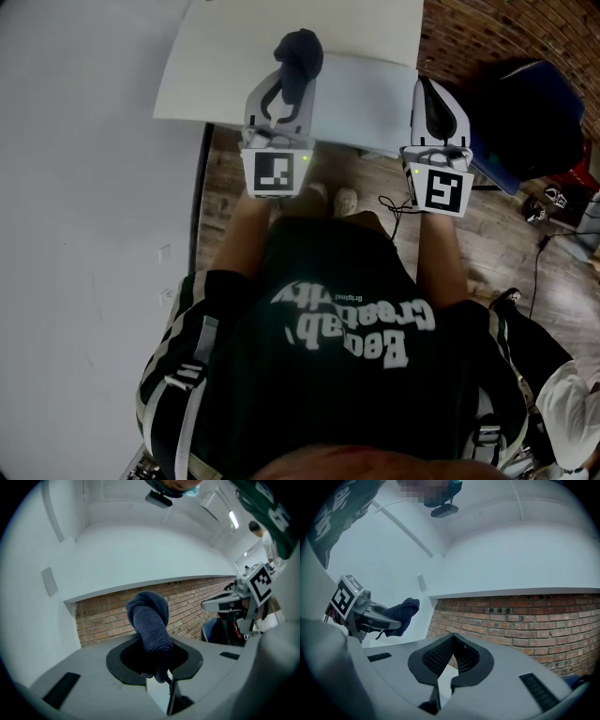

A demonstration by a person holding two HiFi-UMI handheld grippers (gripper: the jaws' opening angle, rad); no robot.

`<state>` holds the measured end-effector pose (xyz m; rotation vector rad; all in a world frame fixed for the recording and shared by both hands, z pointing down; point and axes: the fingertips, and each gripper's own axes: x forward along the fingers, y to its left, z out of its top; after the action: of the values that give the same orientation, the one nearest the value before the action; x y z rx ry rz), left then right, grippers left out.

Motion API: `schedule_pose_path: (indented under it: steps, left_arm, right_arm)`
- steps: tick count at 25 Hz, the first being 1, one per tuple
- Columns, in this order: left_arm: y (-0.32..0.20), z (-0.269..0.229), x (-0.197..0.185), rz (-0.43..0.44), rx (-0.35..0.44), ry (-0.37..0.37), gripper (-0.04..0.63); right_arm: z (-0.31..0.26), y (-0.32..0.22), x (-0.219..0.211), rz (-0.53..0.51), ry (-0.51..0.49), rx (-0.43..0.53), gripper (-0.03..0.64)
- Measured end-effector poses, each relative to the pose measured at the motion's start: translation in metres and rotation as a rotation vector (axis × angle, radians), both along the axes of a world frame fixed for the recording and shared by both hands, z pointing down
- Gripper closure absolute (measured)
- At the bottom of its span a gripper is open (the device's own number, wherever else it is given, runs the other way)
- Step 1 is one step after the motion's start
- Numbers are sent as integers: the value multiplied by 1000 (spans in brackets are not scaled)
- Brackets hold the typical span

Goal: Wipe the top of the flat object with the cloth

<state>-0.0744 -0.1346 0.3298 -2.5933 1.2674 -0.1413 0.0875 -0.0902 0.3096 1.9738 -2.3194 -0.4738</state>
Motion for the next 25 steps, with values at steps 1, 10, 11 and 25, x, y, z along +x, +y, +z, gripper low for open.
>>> schedule_pose_path:
  steps: [1,10,11,25]
  left_arm:
    - [-2,1,1,6,-4,-1,518]
    - [-33,17,4,64,-34,-36,517]
    - [-38,18,3,70,-36,-35,517]
    - [-92,48,-14,177,-175,-77,518]
  right_arm:
    - [1,-2,1,3,-1,-4,626]
    - [9,-31,-2,29,-1,-31,626]
    - [9,-35,-4,33,0,-32,626]
    - [4,-76,-29,112,45,-42,626]
